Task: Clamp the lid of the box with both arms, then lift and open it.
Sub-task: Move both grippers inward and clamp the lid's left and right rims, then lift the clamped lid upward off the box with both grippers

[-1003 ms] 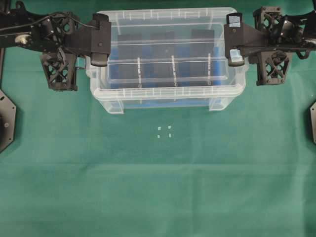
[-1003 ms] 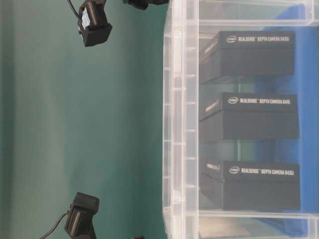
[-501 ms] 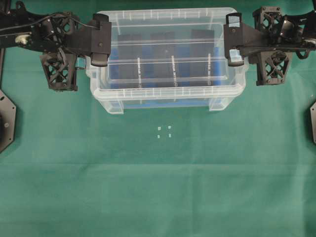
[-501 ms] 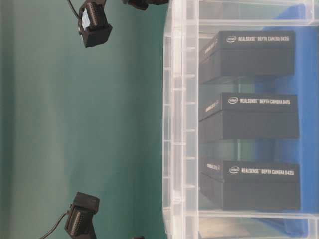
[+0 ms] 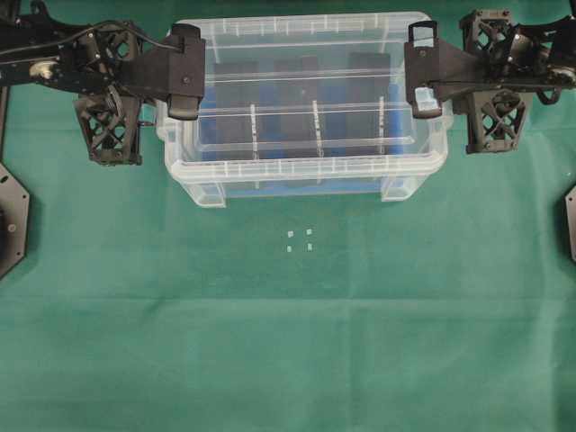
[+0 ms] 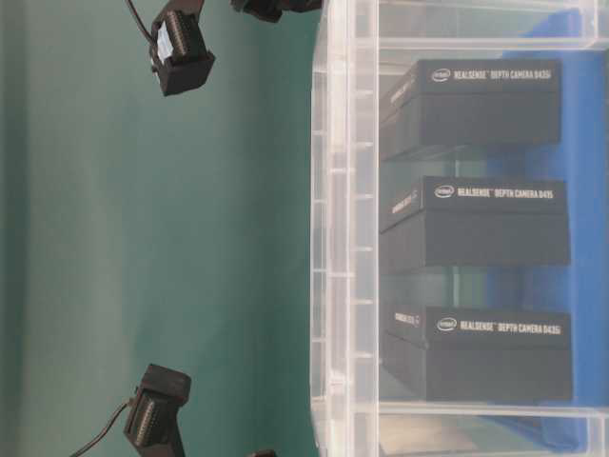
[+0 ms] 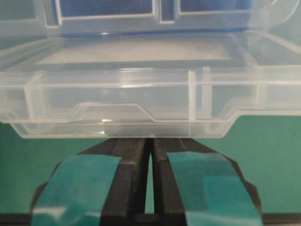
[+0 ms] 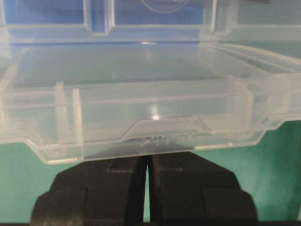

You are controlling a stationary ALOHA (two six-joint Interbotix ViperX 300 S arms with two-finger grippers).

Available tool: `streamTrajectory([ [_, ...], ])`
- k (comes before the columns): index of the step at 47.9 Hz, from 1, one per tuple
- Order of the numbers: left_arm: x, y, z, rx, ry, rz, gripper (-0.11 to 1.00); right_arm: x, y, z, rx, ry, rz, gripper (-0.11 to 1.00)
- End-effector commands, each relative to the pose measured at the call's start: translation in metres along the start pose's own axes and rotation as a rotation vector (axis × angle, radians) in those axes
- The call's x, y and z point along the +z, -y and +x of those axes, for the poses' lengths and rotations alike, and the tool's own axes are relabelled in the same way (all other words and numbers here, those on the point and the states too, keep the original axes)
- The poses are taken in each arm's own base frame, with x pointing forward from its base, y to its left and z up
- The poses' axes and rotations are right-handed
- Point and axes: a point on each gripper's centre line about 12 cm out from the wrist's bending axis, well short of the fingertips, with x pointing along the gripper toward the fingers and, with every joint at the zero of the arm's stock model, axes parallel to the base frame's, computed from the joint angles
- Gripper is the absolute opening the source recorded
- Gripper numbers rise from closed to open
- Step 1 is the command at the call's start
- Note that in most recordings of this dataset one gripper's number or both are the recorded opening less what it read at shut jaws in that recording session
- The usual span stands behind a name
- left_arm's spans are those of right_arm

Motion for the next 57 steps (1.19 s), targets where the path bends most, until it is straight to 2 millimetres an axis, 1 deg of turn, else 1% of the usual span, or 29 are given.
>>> streamTrajectory([
  [1, 0.022, -0.005, -0.018, 0.027, 0.084, 0.004, 0.01, 0.027, 0.001, -0.022, -0.01, 0.099, -0.001, 0.0],
  [14, 0.024, -0.006, -0.027, 0.025, 0.079, 0.003, 0.01, 0.029, 0.004, -0.034, -0.015, 0.101, 0.003, 0.0],
  [29, 0.028, -0.008, -0.048, 0.029, 0.088, 0.001, 0.01, 0.025, 0.001, -0.05, -0.014, 0.105, 0.001, 0.0],
  [45, 0.027, 0.0, -0.059, 0.011, 0.067, 0.015, 0.01, 0.023, -0.001, -0.068, -0.012, 0.109, 0.016, 0.0],
  [57, 0.027, 0.004, -0.067, 0.001, 0.055, 0.025, 0.01, 0.026, -0.002, -0.073, -0.01, 0.107, 0.009, 0.0],
])
